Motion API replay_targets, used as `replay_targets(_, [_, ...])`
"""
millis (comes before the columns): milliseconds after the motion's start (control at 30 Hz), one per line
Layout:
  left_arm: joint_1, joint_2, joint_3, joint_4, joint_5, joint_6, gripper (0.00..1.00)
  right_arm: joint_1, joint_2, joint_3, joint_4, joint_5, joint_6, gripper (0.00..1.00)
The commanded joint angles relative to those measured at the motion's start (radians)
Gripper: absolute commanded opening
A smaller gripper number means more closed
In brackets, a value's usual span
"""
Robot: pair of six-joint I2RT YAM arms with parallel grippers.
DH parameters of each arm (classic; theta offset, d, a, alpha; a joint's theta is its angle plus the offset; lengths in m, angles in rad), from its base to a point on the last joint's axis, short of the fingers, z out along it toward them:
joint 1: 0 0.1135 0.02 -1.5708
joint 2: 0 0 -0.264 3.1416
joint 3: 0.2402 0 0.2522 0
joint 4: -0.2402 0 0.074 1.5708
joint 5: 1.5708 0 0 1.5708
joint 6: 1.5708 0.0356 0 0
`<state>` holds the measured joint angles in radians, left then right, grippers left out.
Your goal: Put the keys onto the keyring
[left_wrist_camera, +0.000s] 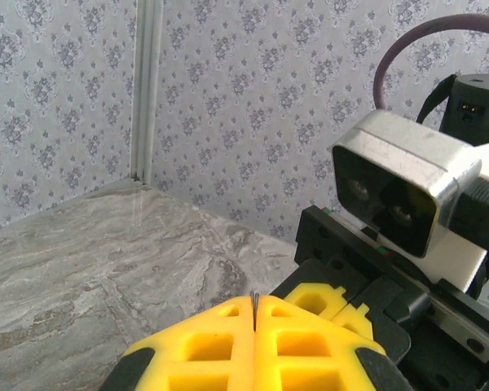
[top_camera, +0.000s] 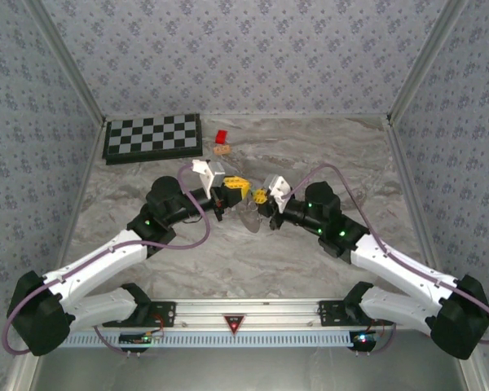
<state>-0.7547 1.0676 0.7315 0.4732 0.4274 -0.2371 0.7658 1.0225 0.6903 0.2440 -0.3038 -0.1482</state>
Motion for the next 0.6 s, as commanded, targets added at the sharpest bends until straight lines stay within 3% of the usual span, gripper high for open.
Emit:
replay_targets(0, [-0.006,-0.034,0.003,0.088,-0.025,-0.018,0.0,0.029,0.026,-0.006,0.012,0.004,-0.02,0.0])
replay_targets(267, [-0.006,-0.045,-0.009,0.087,-0.034,-0.012,0.0,0.077,0.045,-0.028,0.04,0.051,-0.026,0.0])
replay_targets(400, [-0.006,-0.055,-0.02,0.085,-0.038,-0.007,0.0,0.063,0.009,-0.04,0.049,0.061,-0.004,0.18])
replay_targets(567, [-0.005,-0.051,-0.021,0.088,-0.044,-0.022,0.0,-0.013,-0.05,-0.078,0.087,0.012,0.077,0.25])
